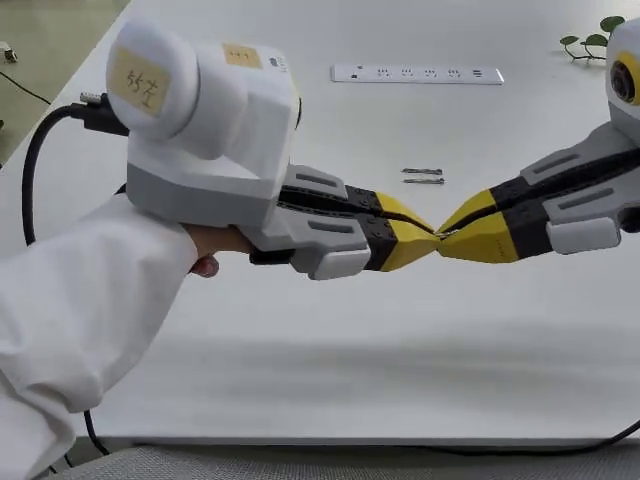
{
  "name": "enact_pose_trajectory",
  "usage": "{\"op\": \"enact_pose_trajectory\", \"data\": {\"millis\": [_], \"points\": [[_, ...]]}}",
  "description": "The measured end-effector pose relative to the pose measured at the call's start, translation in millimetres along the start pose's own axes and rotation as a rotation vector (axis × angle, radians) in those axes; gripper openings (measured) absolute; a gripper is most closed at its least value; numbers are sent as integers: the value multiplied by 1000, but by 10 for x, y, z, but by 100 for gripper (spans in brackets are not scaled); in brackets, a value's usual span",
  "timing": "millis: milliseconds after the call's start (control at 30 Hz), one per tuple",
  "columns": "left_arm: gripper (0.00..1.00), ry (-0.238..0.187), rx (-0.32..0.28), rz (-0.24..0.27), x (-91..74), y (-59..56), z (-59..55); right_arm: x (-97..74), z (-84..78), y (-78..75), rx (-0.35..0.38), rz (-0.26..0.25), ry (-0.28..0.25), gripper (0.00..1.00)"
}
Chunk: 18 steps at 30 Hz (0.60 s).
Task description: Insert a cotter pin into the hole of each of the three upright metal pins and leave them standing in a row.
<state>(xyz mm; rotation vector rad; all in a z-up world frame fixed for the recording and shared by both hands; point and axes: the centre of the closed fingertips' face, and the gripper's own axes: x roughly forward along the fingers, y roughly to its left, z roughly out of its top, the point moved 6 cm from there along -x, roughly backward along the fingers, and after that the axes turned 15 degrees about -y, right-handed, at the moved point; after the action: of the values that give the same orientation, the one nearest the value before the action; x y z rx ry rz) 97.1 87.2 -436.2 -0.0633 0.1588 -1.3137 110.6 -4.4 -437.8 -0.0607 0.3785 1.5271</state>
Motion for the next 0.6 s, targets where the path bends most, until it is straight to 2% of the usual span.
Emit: {"op": "enact_pose_trajectory", "data": {"millis": [133,333,467,600], "points": [[0,1,-11,11,-25,9,-43,32,-18,6,-74,13,21,0],[0,4,0,13,-75,56,-75,56,-41,14,-130,11,26,0],[0,12,47,2,-64,62,-82,57,-55,12,-153,-3,27,0],[0,4,67,6,-55,113,-109,45,-72,-18,-160,-14,25,0]]}}
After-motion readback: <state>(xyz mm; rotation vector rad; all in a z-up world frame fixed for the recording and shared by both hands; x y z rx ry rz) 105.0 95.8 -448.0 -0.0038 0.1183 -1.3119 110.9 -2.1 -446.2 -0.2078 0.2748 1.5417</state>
